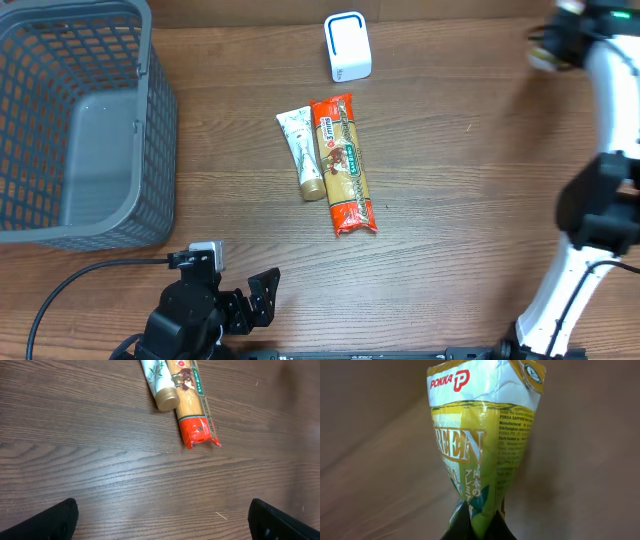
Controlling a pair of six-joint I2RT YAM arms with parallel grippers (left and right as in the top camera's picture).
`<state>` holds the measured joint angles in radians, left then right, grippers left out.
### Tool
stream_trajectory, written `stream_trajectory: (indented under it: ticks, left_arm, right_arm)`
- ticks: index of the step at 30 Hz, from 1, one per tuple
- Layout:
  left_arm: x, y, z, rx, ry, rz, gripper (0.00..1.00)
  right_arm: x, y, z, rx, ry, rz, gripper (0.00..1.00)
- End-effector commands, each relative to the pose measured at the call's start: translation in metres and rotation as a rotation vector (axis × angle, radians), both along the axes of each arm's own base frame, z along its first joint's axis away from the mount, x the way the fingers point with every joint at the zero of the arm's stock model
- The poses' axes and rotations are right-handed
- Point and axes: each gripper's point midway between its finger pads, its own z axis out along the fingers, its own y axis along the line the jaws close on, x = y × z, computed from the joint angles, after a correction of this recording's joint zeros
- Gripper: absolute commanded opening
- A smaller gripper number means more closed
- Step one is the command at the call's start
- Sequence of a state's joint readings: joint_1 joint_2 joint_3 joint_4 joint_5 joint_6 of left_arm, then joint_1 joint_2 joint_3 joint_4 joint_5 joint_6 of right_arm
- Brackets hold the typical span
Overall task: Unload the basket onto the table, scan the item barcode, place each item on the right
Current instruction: 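Carry the POKKA pouch with the right gripper off to the right, then swing the right gripper back to the San Remo spaghetti pack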
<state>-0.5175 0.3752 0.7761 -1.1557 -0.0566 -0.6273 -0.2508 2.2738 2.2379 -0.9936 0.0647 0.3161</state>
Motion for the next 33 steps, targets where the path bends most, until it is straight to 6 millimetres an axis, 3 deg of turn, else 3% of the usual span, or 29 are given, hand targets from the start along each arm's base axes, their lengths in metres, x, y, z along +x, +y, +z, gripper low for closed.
stream_trajectory:
  ticks: [1,6,8,16,17,20,22,23,25,29,31,33]
  left_arm:
    - [-0.001,-0.001,0.000,-0.007,0.001,-0.002,1.00]
    - [-0.001,-0.001,0.000,-0.007,0.001,-0.002,1.00]
    - [-0.001,-0.001,0.000,-0.007,0.001,-0.002,1.00]
    - [-0.001,-0.001,0.000,-0.007,0.001,-0.002,0.99]
    - [-0.001,-0.001,0.000,-0.007,0.001,-0.002,1.00]
    - [-0.001,-0.001,0.000,-0.007,0.001,-0.002,1.00]
    - [-0.001,-0.001,0.000,-0.007,0.001,-0.002,0.99]
    - [-0.001,-0.001,0.000,-0.007,0.001,-0.002,1.00]
    - [-0.001,-0.001,0.000,-0.007,0.001,-0.002,1.00]
    - [-0.001,-0.001,0.000,-0.007,0.001,-0.002,1.00]
    - [-0.001,-0.001,0.000,-0.007,0.001,-0.002,0.99]
    - [-0.001,-0.001,0.000,-0.007,0.001,-0.002,0.99]
  right_arm:
    - [-0.027,-0.057,0.024,-0.015,-0.024,-0.111,0.04]
    - [-0.073,-0.134,-0.003,0.001,0.038,-0.259,0.04]
    - [-0.085,-0.154,-0.014,0.011,0.043,-0.298,0.04]
    - [-0.108,-0.187,-0.055,0.037,0.051,-0.366,0.07]
    - [-0.110,-0.190,-0.059,0.037,0.048,-0.374,0.11]
    - [-0.118,-0.197,-0.064,0.042,0.054,-0.394,0.43]
    - [-0.123,-0.201,-0.064,0.044,0.059,-0.405,0.55]
    - [-0.128,-0.203,-0.059,0.050,0.066,-0.413,0.72]
    - [-0.129,-0.200,-0.047,0.064,0.055,-0.409,0.85]
    - [-0.114,-0.173,-0.010,0.174,-0.054,-0.310,0.95]
    - [-0.097,-0.142,0.016,0.301,-0.160,-0.187,0.98]
    - [-0.080,-0.099,0.048,0.475,-0.282,-0.010,1.00]
